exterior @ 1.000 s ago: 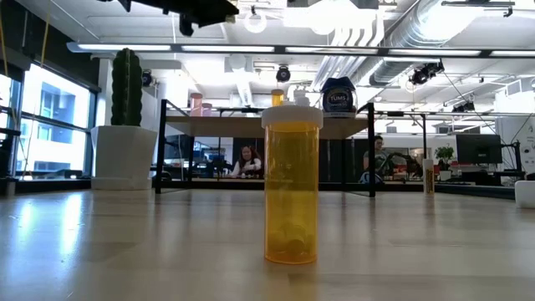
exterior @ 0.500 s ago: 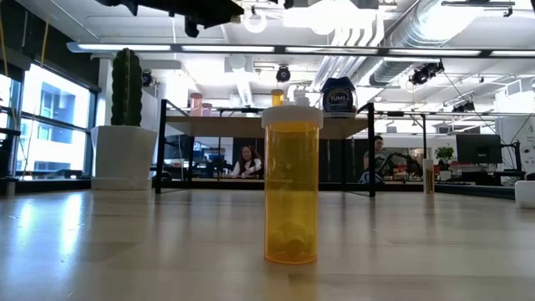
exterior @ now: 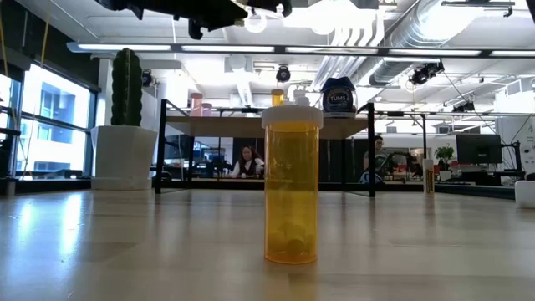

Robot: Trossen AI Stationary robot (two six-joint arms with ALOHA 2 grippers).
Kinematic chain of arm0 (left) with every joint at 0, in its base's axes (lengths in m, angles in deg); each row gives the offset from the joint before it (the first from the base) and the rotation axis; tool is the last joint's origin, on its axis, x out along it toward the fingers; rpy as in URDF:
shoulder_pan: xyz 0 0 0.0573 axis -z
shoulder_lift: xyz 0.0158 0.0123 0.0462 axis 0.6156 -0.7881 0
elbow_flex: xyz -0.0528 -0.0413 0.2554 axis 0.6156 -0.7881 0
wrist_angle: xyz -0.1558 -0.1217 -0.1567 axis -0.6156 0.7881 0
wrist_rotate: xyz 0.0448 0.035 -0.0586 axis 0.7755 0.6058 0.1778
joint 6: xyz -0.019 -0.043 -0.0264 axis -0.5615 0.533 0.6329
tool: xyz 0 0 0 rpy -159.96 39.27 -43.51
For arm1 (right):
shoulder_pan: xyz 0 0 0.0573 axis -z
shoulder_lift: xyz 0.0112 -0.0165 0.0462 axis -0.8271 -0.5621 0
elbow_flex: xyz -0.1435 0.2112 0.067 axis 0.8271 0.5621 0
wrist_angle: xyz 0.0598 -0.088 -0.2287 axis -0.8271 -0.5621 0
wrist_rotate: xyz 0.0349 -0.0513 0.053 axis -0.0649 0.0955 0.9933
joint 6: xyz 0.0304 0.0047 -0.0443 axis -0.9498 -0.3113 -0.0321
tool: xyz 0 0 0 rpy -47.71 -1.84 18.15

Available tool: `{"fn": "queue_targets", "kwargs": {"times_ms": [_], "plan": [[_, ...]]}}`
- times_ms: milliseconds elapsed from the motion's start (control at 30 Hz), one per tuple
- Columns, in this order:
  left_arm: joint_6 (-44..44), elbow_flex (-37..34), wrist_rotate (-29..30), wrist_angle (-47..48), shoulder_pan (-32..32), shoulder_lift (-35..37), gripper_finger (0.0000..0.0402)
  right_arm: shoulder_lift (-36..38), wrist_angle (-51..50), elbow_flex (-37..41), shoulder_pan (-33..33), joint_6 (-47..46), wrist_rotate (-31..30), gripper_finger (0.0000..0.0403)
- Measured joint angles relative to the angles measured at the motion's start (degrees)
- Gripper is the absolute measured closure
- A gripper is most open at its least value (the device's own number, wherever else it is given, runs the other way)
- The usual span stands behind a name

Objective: Pick and place medicine bottles onto shelf by color
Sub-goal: Put the yellow pill bottle on the shelf

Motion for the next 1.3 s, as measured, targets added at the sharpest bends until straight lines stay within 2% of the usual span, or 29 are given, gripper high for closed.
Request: {"fn": "queue_targets", "kwargs": {"times_ms": [367, 900, 1033, 1300], "plan": [[0.0, 0.0, 0.2, 0.1, 0.0, 0.0, 0.0311, 0.0, -0.6, 0.0, 0.0, -1.1, -0.2, 0.0294], [0.0, 0.0, 0.2, 2.2, 0.0, 0.0, 0.0307, 0.0, -2.0, 0.0, 0.3, -3.5, -0.1, 0.0298], [-0.1, 0.0, 0.0, 3.6, 0.0, 0.1, 0.0283, 0.0, -2.1, 0.0, 0.3, -3.6, 0.0, 0.0299], [-2.5, 0.0, -0.2, 5.0, 0.0, 0.1, 0.0208, 0.0, -2.6, 0.0, 0.3, -3.9, -1.8, 0.0299]]}}
